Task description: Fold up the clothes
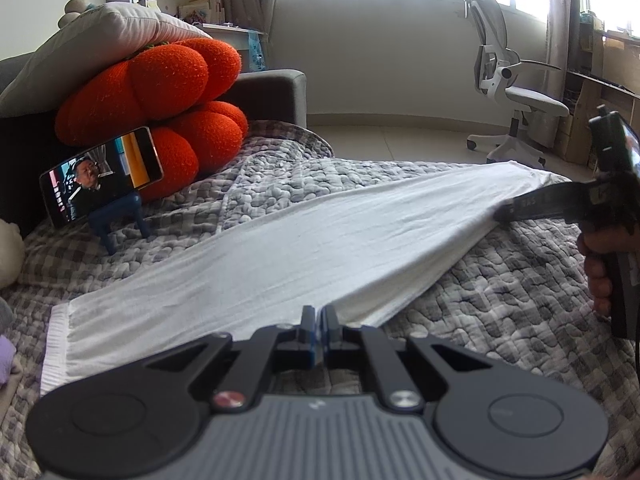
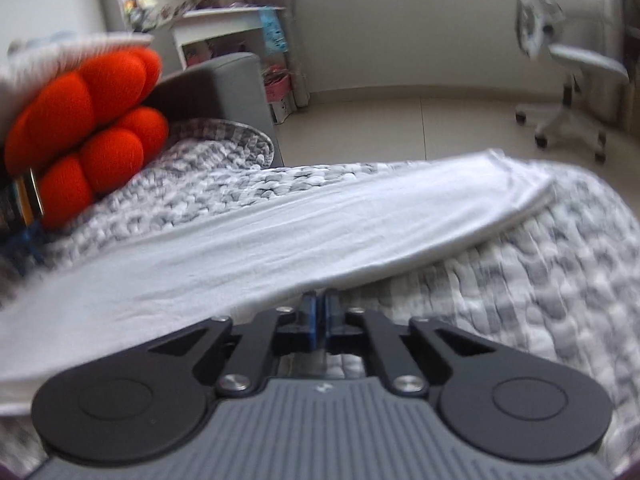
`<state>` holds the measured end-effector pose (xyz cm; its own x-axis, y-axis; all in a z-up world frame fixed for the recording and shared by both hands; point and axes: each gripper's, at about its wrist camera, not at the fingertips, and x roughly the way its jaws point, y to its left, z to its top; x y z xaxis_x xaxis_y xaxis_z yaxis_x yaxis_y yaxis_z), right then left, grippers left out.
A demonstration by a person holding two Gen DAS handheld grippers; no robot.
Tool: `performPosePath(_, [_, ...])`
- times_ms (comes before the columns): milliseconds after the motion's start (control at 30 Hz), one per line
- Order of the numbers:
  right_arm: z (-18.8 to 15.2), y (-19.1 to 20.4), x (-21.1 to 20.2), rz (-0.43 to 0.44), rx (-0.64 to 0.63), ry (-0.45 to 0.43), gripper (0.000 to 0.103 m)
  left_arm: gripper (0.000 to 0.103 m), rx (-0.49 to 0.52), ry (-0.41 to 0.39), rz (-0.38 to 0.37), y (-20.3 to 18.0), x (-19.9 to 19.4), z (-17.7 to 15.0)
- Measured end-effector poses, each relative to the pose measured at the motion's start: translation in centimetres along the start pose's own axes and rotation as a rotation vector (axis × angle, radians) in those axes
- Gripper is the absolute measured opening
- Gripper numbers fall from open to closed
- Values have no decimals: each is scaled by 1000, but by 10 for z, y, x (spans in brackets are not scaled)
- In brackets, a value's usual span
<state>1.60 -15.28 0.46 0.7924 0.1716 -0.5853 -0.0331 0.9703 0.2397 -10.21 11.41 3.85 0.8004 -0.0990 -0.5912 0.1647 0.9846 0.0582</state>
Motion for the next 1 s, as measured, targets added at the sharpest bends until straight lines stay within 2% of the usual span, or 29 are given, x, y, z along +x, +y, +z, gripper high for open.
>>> performPosePath(333, [-2, -15, -18, 2, 123, -31, 0, 3, 69, 27, -14, -7, 5, -10])
performPosePath(500, [-2, -14, -9, 6, 94, -13, 0, 3, 127, 46, -15, -14, 9, -17])
performPosePath(600, [1, -19, -9, 43, 90, -3, 5, 4, 160, 49, -19, -15, 8, -19])
performPosePath(667, [4, -31, -12, 53, 131, -10, 13, 5, 176, 51, -28, -15, 6, -19])
performPosePath(867, [21, -92, -16, -3, 304, -66, 14, 6, 216, 58, -61, -11, -1, -22])
performPosePath(933, [28, -117, -15, -24, 370, -83, 17, 7, 191, 61, -95, -5, -5, -21])
performPosePath(967, [31, -129, -15, -35, 403, -92, 19, 7, 177, 63, -112, -1, -8, -20])
performPosePath(1000, [34, -141, -14, -35, 440, -103, 26, 7, 163, 62, -128, 3, -11, -19])
